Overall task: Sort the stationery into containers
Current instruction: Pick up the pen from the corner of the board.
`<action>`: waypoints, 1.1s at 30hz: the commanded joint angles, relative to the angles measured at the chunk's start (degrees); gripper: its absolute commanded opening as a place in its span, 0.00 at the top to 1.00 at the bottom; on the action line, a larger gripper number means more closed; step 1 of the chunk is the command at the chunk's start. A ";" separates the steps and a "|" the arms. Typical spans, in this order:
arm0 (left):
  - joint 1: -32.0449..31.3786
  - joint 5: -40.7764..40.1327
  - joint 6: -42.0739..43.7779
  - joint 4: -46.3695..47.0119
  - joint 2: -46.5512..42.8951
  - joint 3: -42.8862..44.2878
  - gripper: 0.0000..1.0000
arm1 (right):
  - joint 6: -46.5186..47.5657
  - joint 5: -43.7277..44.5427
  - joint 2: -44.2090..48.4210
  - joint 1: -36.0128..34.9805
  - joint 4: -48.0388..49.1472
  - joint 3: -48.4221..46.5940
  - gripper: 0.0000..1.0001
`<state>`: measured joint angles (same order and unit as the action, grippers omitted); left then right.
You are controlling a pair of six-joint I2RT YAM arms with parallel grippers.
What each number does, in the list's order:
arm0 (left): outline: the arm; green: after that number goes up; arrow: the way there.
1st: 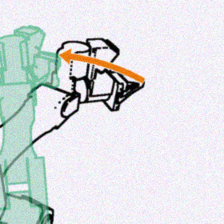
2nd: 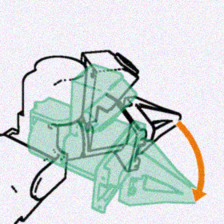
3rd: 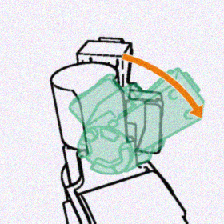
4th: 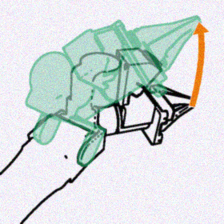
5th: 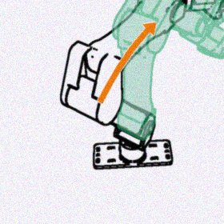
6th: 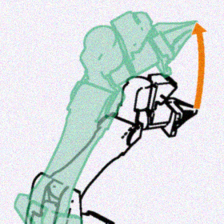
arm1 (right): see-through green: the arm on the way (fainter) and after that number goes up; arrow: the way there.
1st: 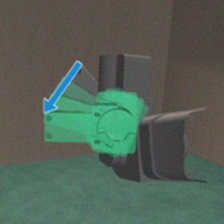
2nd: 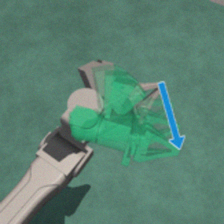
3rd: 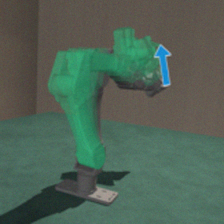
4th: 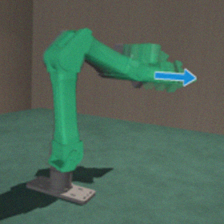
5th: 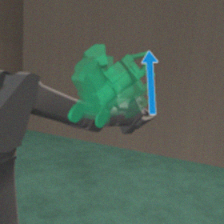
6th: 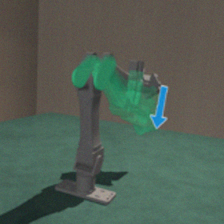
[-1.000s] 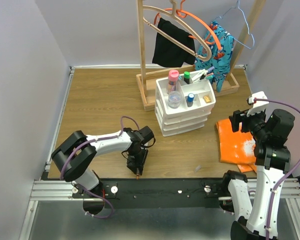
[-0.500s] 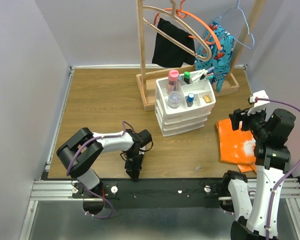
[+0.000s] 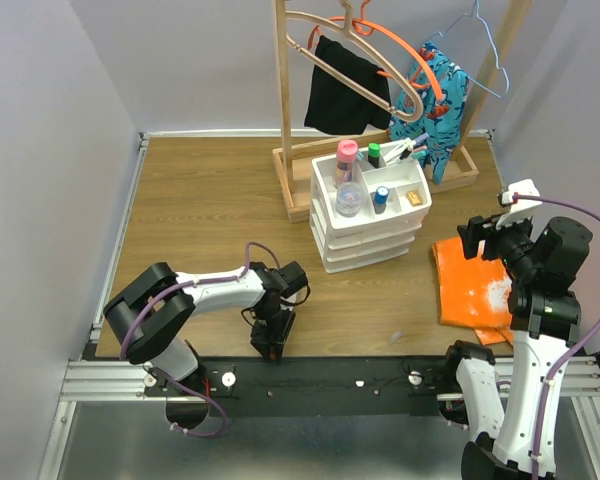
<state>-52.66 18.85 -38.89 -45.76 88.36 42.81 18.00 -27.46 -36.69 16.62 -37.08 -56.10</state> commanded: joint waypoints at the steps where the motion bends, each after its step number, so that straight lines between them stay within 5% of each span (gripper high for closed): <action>1: 0.98 -13.14 4.35 3.83 0.59 2.28 0.58 | -1.21 0.04 0.48 0.43 0.52 -1.82 0.23; 16: 3.01 -10.77 8.57 4.36 5.60 3.95 0.61 | -2.45 1.62 1.53 0.43 0.78 -0.69 0.23; 29: 3.27 -8.30 9.01 6.82 6.49 3.33 0.92 | -1.30 1.36 1.97 0.43 1.40 0.55 0.23; 33: 3.27 -7.61 9.97 4.63 1.92 5.18 0.93 | -2.96 -0.48 1.01 0.43 1.75 -1.38 0.23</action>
<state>-48.88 13.50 -30.87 -47.90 92.09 49.01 16.38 -26.65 -35.22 16.62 -36.93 -56.05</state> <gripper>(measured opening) 0.094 0.772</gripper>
